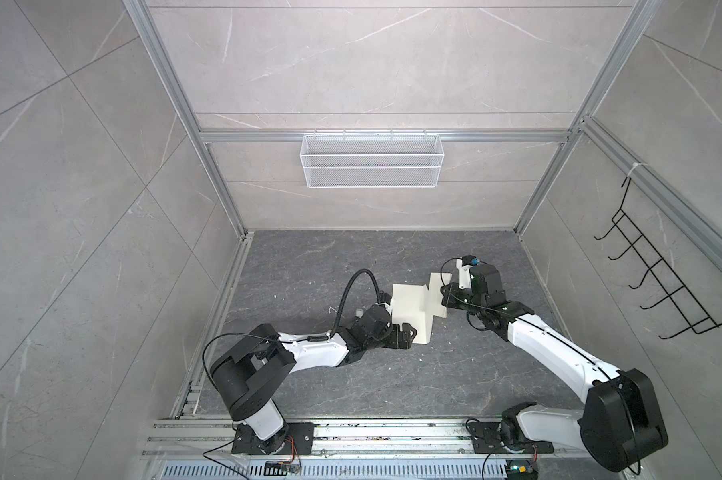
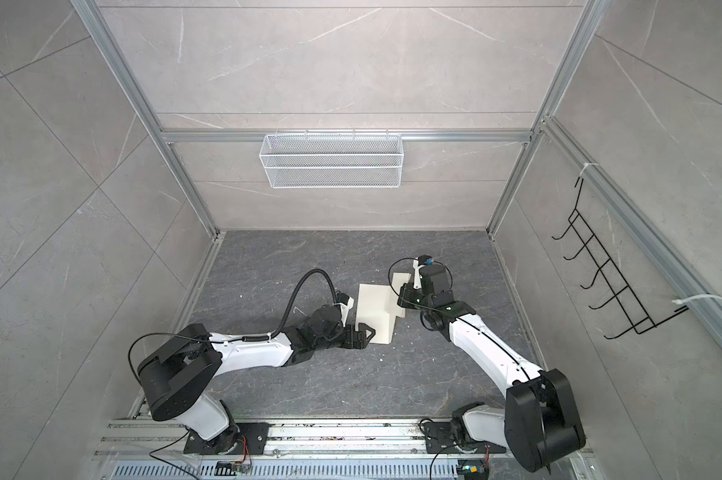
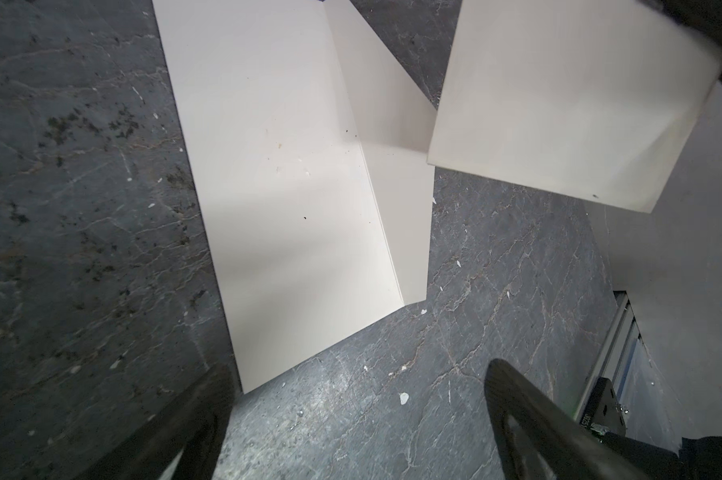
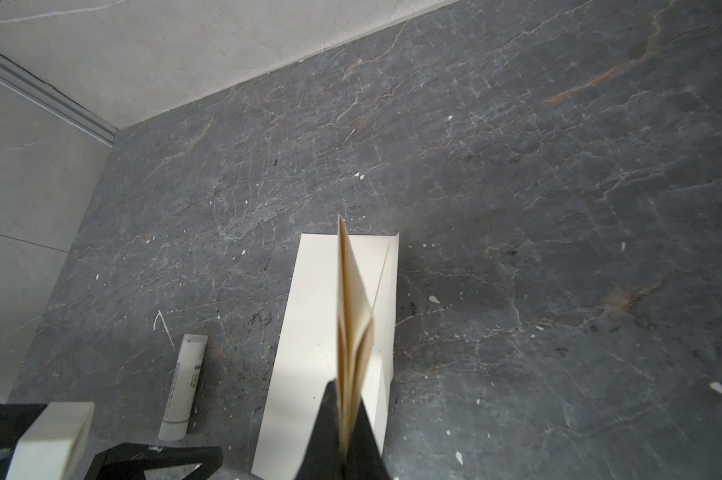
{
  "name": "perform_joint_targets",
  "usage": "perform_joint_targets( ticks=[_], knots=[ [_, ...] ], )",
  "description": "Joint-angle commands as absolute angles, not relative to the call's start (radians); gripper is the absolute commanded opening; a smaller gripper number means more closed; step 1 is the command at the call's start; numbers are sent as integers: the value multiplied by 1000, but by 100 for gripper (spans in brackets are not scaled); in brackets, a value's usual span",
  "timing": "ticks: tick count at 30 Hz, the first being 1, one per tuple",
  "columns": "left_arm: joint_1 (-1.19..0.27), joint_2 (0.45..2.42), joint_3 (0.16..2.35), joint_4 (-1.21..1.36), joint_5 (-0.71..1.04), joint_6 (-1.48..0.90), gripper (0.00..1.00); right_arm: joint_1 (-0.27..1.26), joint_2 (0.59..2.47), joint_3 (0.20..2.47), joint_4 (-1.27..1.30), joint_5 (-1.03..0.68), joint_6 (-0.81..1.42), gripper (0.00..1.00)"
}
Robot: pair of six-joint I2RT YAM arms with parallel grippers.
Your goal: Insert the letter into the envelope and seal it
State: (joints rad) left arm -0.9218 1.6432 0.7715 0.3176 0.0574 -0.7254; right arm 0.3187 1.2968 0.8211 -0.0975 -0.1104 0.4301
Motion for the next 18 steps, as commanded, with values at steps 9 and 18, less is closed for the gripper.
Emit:
perform_joint_targets(
  ticks=[9, 18],
  knots=[
    [-914, 1709, 759, 441, 35, -809, 96, 301, 1394, 791, 11, -65, 428, 0],
    [-915, 1735, 775, 424, 18, -809, 90, 283, 1453, 761, 60, -77, 440, 0]
  ],
)
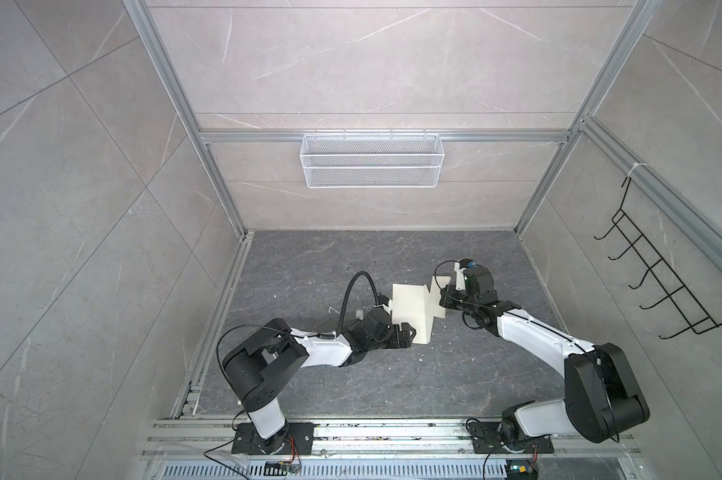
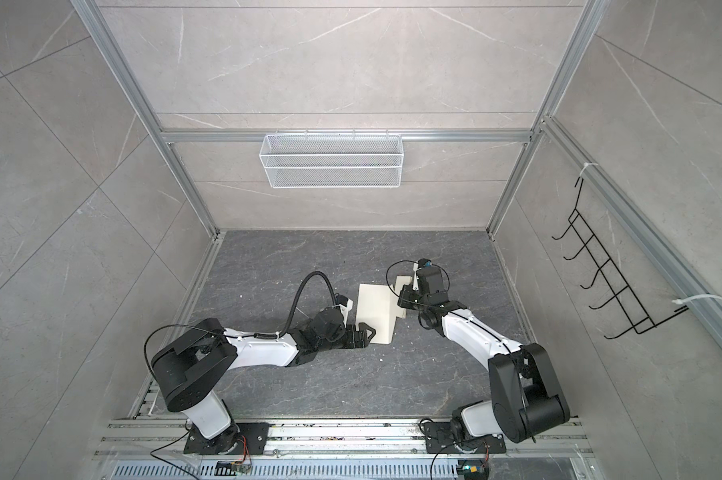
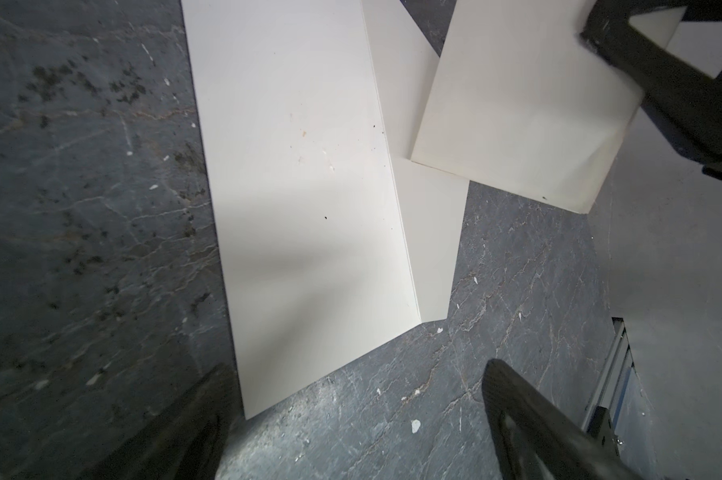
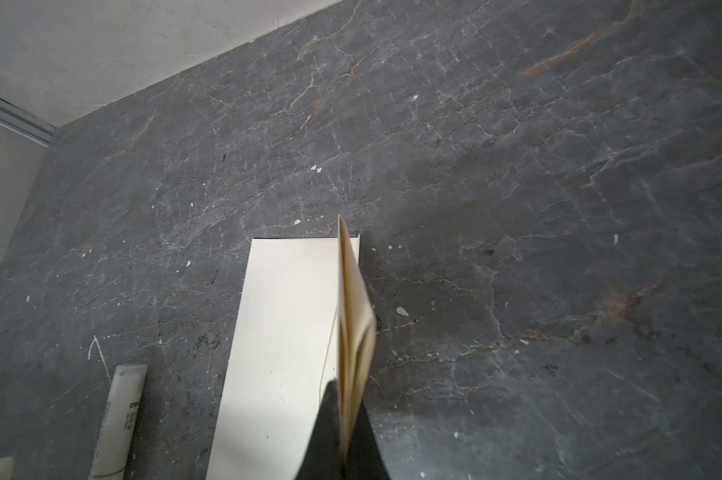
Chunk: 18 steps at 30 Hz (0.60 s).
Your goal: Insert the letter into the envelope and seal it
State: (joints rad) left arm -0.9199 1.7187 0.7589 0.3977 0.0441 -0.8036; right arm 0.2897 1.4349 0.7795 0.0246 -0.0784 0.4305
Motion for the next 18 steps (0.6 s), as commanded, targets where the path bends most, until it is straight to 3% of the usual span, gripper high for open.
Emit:
perform_joint_targets(
  ticks=[1, 18],
  knots=[
    [-914, 1738, 775, 423, 14, -811, 88, 282, 1458, 758, 63, -78, 442, 0],
    [-908, 1796, 774, 443, -16, -834, 67, 271, 1524, 751, 69, -127, 454, 0]
  ],
)
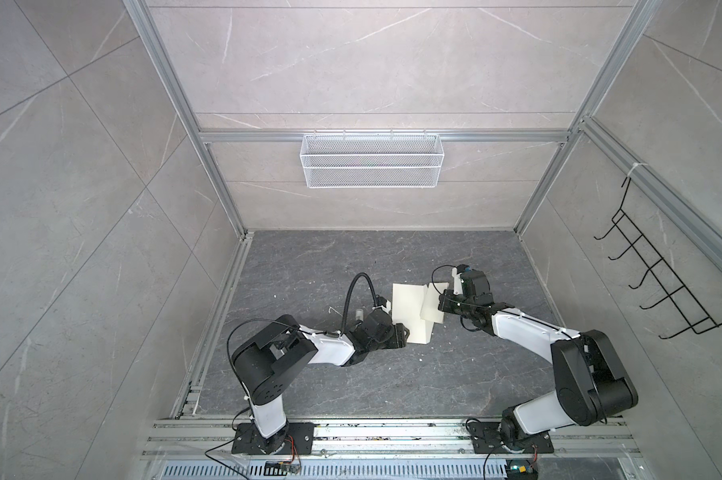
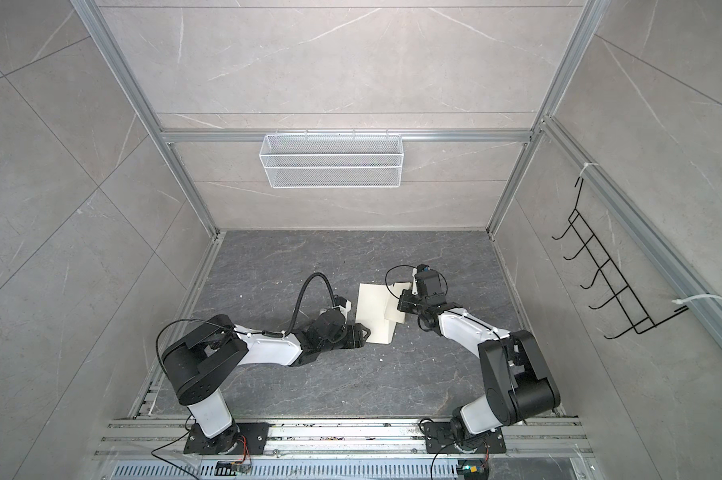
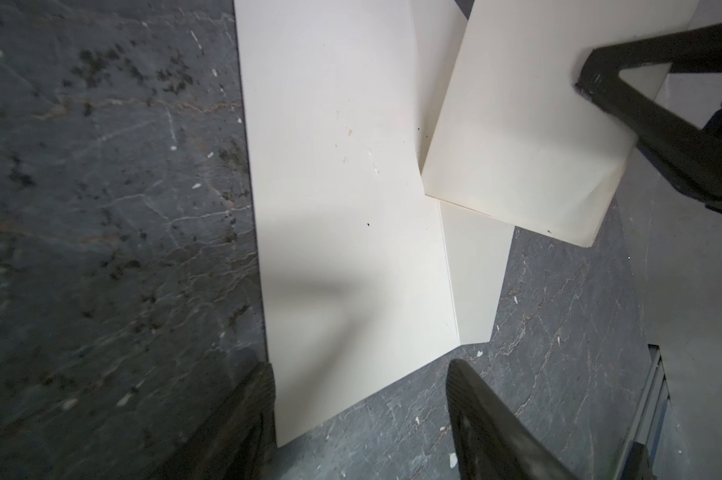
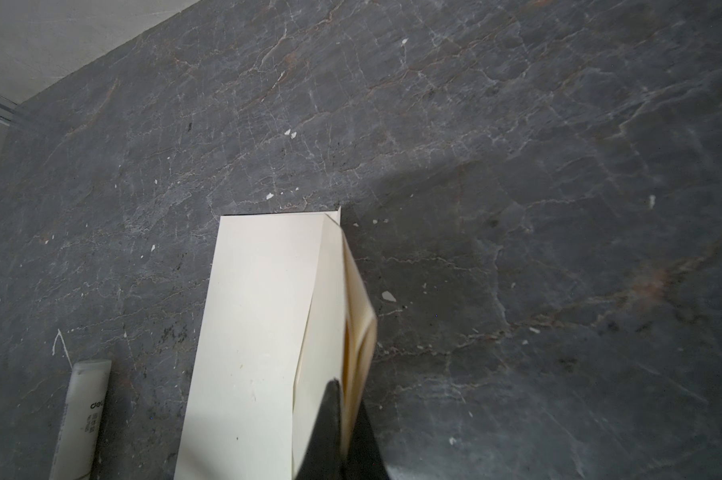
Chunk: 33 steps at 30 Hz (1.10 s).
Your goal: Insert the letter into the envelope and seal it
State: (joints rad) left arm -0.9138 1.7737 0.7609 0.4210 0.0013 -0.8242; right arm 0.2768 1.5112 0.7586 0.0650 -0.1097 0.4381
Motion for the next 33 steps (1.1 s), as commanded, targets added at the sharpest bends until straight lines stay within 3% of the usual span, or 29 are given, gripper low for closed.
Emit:
perform_joint_targets(
  ticks=[1, 33],
  knots=[
    [-907, 1799, 774, 445, -16, -837, 67, 272, 1525, 752, 67, -129, 454, 0],
    [-839, 1854, 852, 459, 36, -805, 67, 272, 1679, 883, -96, -254, 365, 0]
  ],
)
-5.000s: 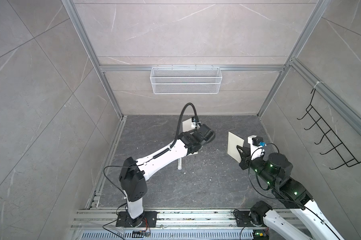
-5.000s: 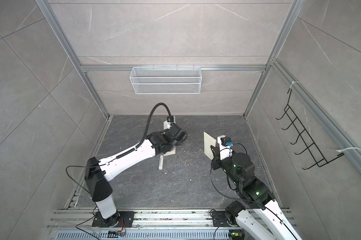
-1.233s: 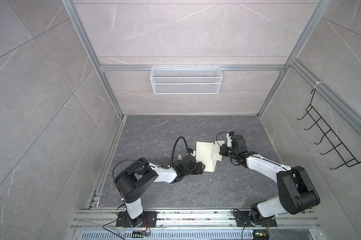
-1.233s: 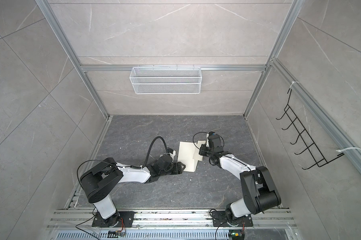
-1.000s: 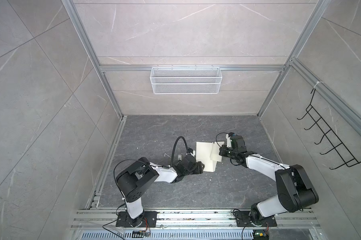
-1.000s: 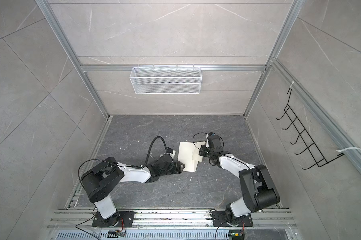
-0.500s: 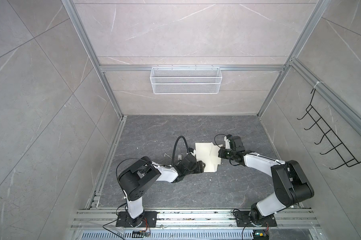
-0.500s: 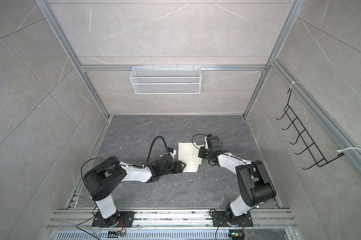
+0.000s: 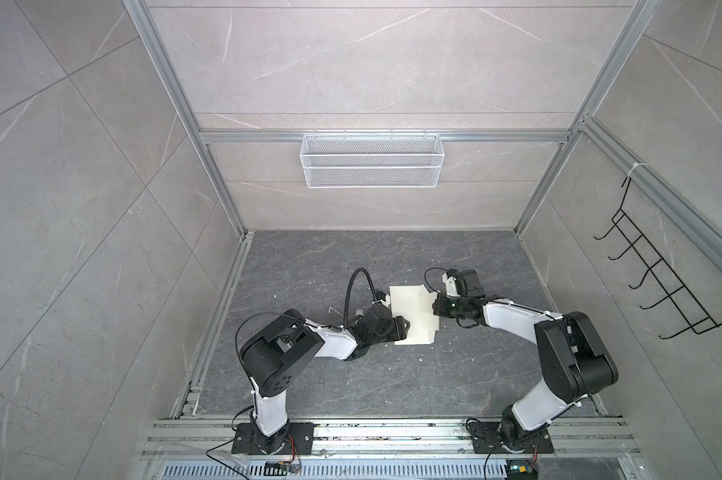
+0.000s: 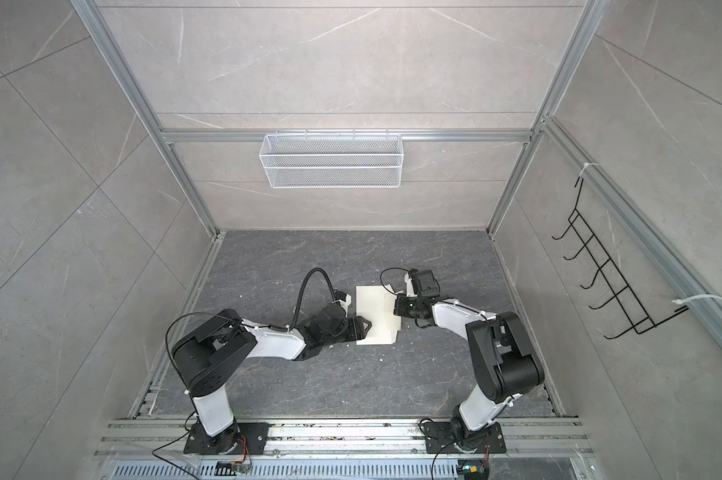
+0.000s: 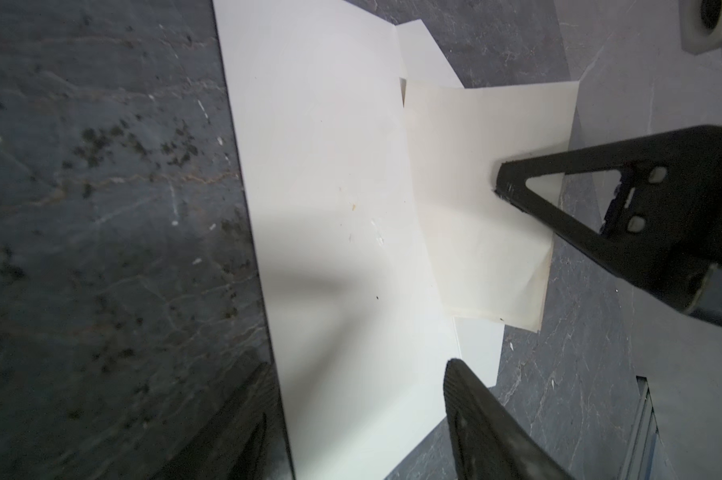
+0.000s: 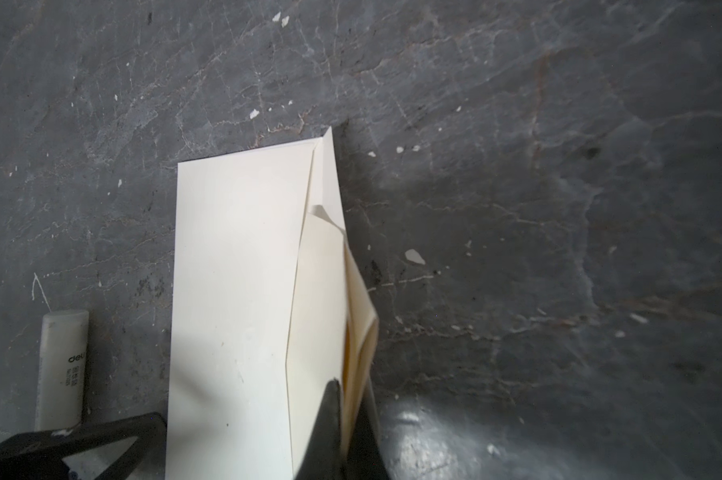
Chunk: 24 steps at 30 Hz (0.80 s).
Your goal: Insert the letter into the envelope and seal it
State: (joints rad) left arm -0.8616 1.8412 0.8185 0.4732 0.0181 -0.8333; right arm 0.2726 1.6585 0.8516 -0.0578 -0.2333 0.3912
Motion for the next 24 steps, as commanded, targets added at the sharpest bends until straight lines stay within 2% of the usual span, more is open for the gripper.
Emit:
perform_joint_targets(
  ticks=[1, 14, 24],
  knots=[
    [-829, 1855, 856, 458, 40, -804, 67, 272, 1684, 886, -97, -254, 364, 0],
    [-772, 1940, 951, 440, 97, -787, 67, 272, 1723, 906, -96, -265, 385, 0],
    [-771, 2017, 1015, 443, 134, -797, 61, 273, 1749, 919, -96, -299, 380, 0]
  ],
)
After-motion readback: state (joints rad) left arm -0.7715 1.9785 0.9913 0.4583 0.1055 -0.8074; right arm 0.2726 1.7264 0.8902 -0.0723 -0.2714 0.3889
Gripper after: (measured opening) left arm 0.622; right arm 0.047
